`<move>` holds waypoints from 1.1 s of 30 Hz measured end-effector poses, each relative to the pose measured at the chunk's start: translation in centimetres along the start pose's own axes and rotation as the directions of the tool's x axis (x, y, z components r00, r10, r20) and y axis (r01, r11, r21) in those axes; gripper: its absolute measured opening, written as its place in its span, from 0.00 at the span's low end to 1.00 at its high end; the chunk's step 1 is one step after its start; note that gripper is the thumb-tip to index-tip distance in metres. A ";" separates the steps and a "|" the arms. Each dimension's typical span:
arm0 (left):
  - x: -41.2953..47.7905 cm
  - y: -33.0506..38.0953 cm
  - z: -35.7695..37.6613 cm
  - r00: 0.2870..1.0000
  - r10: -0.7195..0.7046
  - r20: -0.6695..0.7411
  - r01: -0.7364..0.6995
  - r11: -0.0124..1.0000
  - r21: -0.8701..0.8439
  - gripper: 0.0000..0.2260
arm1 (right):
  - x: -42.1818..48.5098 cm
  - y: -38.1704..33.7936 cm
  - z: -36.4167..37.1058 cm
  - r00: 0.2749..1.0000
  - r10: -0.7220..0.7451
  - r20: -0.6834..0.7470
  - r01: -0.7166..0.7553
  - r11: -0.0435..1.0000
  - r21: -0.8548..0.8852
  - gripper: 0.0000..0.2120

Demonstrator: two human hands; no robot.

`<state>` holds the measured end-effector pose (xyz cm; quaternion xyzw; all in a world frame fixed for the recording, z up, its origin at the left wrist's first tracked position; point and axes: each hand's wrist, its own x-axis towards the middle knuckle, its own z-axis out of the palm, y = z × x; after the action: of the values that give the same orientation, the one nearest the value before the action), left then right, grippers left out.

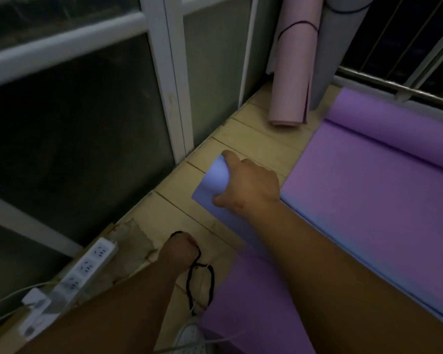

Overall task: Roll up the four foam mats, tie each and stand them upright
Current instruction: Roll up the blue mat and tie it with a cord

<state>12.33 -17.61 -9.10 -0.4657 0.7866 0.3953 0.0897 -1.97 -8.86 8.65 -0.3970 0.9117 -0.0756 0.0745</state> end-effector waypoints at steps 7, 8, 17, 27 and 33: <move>1.4 -2.3 2.9 0.998 -0.040 0.044 0.032 0.984 0.174 0.12 | -0.1 -1.0 2.0 0.999 -0.037 0.031 0.037 0.999 0.002 0.46; 1.7 -2.9 3.6 0.994 -0.074 0.078 0.056 0.975 0.214 0.17 | -0.1 -0.9 1.9 0.999 -0.038 0.027 0.038 0.999 0.004 0.47; 2.1 -0.3 2.5 0.999 -0.028 -0.047 0.029 1.000 0.009 0.15 | -0.5 0.1 -0.4 1.000 -0.004 -0.011 0.005 0.999 0.044 0.48; -0.5 9.2 -3.4 0.952 -0.042 -0.305 -0.106 0.885 -0.453 0.11 | -3.3 3.3 -7.0 0.985 0.105 -0.138 -0.081 0.983 0.166 0.48; -5.4 19.1 -5.1 0.931 0.023 -0.365 -0.291 0.650 -0.702 0.07 | -6.6 6.8 -12.3 0.936 0.200 -0.291 -0.129 0.961 0.245 0.46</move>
<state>1.09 -12.80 7.31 -0.4486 0.5967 0.6064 -0.2741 -4.81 1.54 19.83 -0.2910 0.9279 -0.2322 -0.0212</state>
